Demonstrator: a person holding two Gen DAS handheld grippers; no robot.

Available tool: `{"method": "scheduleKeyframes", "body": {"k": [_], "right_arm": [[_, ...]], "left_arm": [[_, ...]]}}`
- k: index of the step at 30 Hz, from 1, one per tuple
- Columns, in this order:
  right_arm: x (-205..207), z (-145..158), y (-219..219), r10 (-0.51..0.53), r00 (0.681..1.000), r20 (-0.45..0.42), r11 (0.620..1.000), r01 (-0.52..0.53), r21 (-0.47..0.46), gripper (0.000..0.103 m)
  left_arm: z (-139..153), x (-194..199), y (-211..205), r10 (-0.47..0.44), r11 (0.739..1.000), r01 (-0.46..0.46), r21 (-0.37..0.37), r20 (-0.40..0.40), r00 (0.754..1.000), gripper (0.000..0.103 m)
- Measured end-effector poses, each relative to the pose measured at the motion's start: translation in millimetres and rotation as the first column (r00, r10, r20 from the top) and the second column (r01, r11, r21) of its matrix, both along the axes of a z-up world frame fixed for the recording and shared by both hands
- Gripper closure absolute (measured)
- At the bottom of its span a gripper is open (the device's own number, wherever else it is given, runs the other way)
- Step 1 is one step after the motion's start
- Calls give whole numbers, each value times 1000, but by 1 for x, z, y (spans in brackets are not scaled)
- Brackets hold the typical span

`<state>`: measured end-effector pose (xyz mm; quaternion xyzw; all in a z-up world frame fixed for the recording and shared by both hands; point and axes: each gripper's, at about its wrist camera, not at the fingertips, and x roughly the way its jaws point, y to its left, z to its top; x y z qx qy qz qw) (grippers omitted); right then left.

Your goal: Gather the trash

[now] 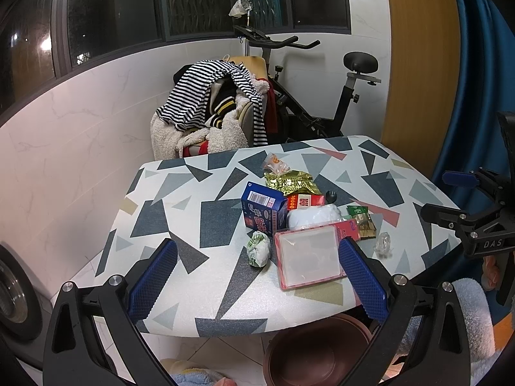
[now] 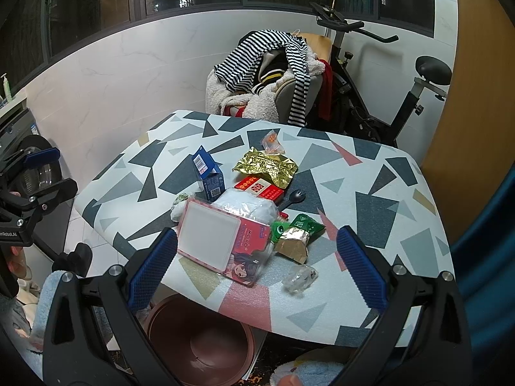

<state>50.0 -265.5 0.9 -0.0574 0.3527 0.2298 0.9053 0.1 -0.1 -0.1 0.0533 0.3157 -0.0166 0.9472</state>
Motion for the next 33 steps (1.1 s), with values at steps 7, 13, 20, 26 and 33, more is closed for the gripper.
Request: {"method": "scheduleKeyframes", "body": {"k": [7, 13, 20, 26, 33], "right_arm": [[0, 1, 0, 2, 1000, 0, 1000, -2, -2, 5], [0, -1, 2, 2, 1000, 1, 1000, -2, -9, 6], [1, 4, -2, -11, 1000, 10, 1000, 11, -14, 5], [1, 4, -4, -9, 1000, 6, 1000, 9, -11, 5], [1, 5, -6, -14, 1000, 9, 1000, 14, -7, 5]], "left_arm": [[0, 0, 0, 0, 1000, 0, 1, 0, 1000, 5], [0, 0, 0, -1, 1000, 1, 1, 0, 1000, 5], [0, 0, 0, 0, 1000, 0, 1, 1, 1000, 5], [0, 0, 0, 0, 1000, 0, 1, -1, 1000, 5], [0, 0, 0, -3, 1000, 3, -2, -1, 1000, 5]]}}
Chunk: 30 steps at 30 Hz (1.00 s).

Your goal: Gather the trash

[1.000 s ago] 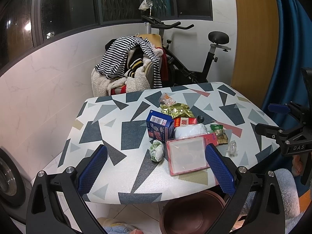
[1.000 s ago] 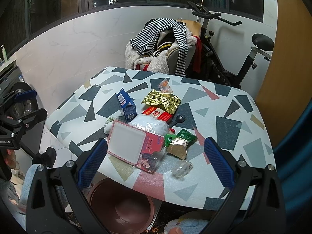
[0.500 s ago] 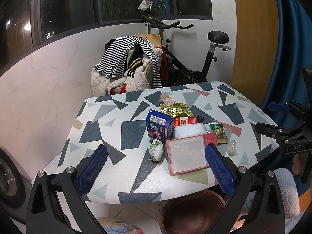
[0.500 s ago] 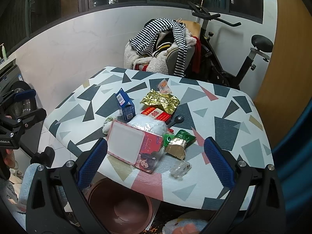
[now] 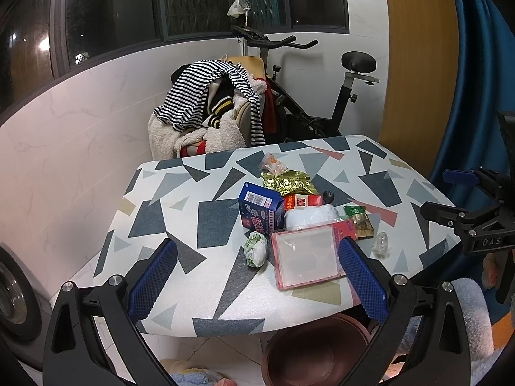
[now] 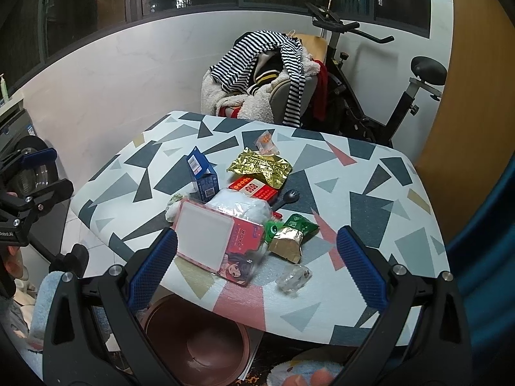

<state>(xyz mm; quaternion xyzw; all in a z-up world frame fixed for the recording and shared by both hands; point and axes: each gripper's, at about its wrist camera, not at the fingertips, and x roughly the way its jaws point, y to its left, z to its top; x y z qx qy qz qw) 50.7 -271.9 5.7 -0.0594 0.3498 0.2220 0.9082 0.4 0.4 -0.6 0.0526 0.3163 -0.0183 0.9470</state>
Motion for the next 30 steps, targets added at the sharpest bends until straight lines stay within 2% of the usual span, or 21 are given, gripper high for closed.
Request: {"method": "scheduleKeyframes", "body": {"k": [5, 7, 10, 13, 16, 19, 21, 24, 28, 30], "right_arm": [[-1, -2, -3, 6, 1000, 7, 1000, -6, 16, 5], [0, -4, -5, 1, 1000, -4, 1000, -1, 30, 5], [3, -8, -10, 4, 1000, -21, 997, -3, 72, 5], [4, -13, -13, -3, 1000, -8, 996, 3, 92, 5], [7, -22, -22, -33, 999, 9, 995, 32, 90, 5], [18, -41, -29, -44, 996, -78, 997, 48, 55, 5], [23, -55, -34, -90, 991, -97, 996, 89, -12, 5], [34, -76, -41, -114, 984, -137, 993, 108, -51, 6], [54, -96, -51, -104, 975, -196, 994, 110, 22, 6], [71, -105, -51, -98, 971, -217, 992, 111, 51, 12]], "left_arm": [[-3, 4, -2, -8, 1000, 7, -21, -25, 1000, 5], [-4, 7, 0, -31, 998, 28, -57, -40, 999, 5], [-12, 10, 7, -88, 985, 75, -154, -80, 993, 5], [-22, 14, 8, -54, 990, 42, -132, -91, 994, 5], [-29, 12, 10, -28, 997, 23, -77, -69, 997, 5], [-37, 14, 15, -25, 999, 23, -34, -59, 998, 5], [-43, 17, 21, -8, 1000, 8, -4, -65, 998, 5], [-54, 23, 36, 5, 999, -8, -40, -86, 996, 5], [-68, 32, 42, 9, 997, -19, -79, -127, 992, 5], [-73, 36, 42, 14, 994, -28, -101, -138, 990, 5]]}}
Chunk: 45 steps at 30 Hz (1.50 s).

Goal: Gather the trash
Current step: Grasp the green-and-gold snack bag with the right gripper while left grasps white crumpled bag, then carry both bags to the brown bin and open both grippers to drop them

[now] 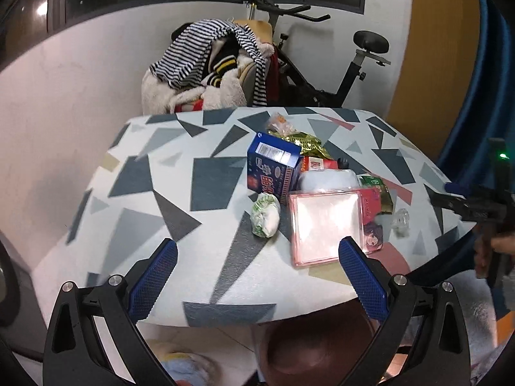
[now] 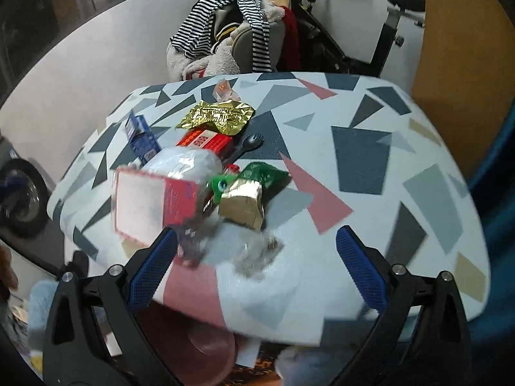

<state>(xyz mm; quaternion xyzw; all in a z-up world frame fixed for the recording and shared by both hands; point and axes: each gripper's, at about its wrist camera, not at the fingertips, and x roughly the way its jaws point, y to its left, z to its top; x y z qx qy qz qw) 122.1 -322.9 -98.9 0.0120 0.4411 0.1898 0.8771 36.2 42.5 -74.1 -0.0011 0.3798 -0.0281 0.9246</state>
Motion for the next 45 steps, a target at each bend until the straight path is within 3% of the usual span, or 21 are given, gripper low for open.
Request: {"method": "scheduleKeyframes", "body": {"k": [1, 5, 11, 14, 16, 17, 18, 22, 26, 29, 35, 38, 41, 45], "right_arm": [[8, -3, 2, 1, 1000, -8, 1000, -1, 9, 22], [50, -24, 13, -12, 998, -66, 998, 16, 64, 36], [103, -61, 28, -68, 977, -202, 987, 95, 128, 37], [116, -76, 32, -89, 957, -276, 980, 133, 148, 37], [119, -79, 33, -89, 947, -309, 978, 141, 151, 44], [119, -77, 32, -89, 947, -310, 977, 143, 159, 57], [119, -76, 31, -90, 945, -314, 975, 148, 167, 60], [111, -52, 18, -124, 965, -233, 956, 179, 232, 62], [89, -15, 16, -111, 991, -80, 967, 127, 221, 63], [76, -5, 16, -90, 995, -39, 973, 96, 209, 63], [46, -4, 16, -65, 998, -22, 979, 68, 194, 63], [35, -5, 11, -59, 998, -29, 979, 64, 192, 63], [28, -5, 10, -53, 998, -23, 984, 56, 168, 63], [25, -5, 5, -54, 998, -22, 986, 57, 156, 63]], "left_arm": [[-2, 2, 0, 18, 1000, -18, -5, -2, 1000, 5], [-7, 10, 6, 51, 994, -51, -98, -6, 999, 5], [-8, 15, 0, 38, 996, -36, -85, 23, 999, 5], [-11, 19, 4, 41, 992, -39, -123, 7, 999, 6], [-13, 22, 8, 50, 987, -50, -153, -3, 999, 7], [-14, 22, 9, 47, 985, -47, -163, -6, 999, 8], [-16, 24, 9, 37, 984, -39, -176, -12, 999, 10], [-22, 27, 2, 6, 987, -10, -163, -25, 1000, 10], [-30, 34, -5, -28, 987, 21, -161, -46, 999, 11], [-37, 49, 1, -29, 987, 18, -159, -64, 998, 15], [-70, 92, 23, -18, 976, -17, -219, -157, 987, 36], [-92, 117, 38, -4, 939, -74, -337, -225, 974, 42], [-108, 138, 51, 34, 873, -162, -460, -273, 961, 42], [-119, 151, 53, 58, 810, -230, -539, -316, 947, 42]]}}
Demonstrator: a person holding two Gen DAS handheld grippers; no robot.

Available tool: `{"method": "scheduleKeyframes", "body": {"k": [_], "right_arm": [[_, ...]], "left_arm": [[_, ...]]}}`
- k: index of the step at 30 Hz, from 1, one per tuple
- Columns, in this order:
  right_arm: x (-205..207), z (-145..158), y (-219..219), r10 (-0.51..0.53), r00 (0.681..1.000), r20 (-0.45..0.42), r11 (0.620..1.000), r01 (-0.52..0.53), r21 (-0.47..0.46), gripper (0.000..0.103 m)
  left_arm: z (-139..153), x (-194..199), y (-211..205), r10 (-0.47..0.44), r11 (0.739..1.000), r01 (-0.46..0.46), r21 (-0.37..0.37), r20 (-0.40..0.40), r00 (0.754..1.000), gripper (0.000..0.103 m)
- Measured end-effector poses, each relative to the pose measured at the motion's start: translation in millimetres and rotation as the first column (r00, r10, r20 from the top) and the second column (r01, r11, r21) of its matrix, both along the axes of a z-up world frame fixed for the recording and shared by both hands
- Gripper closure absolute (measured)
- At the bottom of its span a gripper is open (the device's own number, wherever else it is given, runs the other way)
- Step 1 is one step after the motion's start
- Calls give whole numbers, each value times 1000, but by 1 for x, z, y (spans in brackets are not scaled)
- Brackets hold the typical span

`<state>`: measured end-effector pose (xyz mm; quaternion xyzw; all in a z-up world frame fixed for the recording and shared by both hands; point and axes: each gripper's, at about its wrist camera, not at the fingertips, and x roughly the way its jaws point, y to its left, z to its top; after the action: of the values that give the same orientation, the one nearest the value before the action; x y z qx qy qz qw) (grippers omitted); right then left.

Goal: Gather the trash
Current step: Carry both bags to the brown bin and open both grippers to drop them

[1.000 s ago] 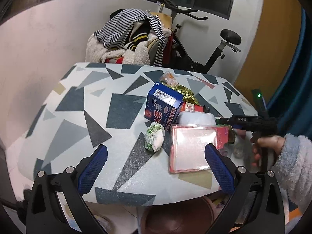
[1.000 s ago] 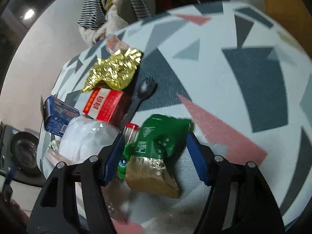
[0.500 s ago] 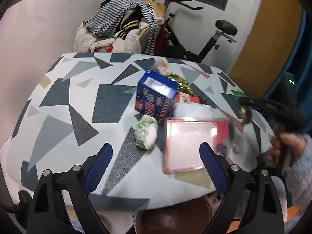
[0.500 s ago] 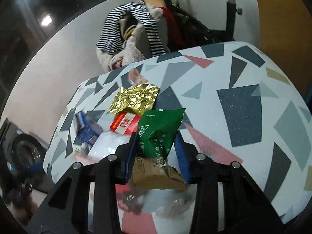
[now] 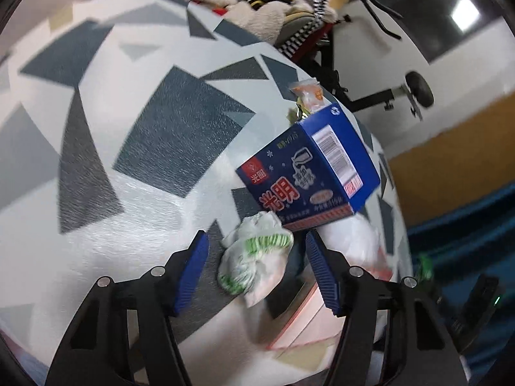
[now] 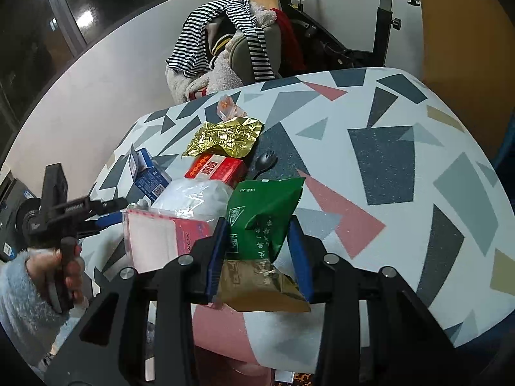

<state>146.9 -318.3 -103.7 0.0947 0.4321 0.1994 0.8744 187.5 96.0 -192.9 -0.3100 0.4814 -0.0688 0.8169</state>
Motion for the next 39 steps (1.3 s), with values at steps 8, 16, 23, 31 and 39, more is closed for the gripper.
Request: {"method": "scheduleKeyframes", "body": {"k": [8, 16, 23, 31, 39], "right_arm": [[-2, 1, 3, 9, 1000, 4, 1000, -9, -7, 63], [-17, 5, 14, 44, 999, 14, 999, -44, -9, 64], [-46, 11, 28, 97, 994, 43, 995, -97, -14, 71], [-80, 10, 36, 149, 987, 60, 989, -149, -5, 74], [-117, -6, 44, 181, 982, 53, 983, -182, 16, 74]], "left_arm": [[-9, 7, -2, 16, 1000, -16, 9, -41, 999, 57], [41, -29, 3, -50, 993, 41, 114, 78, 996, 58], [66, -94, -24, -185, 971, 153, 185, 167, 969, 58], [51, -156, -53, -255, 956, 223, 189, 163, 953, 58], [16, -184, -77, -349, 911, 314, 268, 95, 932, 57]]}}
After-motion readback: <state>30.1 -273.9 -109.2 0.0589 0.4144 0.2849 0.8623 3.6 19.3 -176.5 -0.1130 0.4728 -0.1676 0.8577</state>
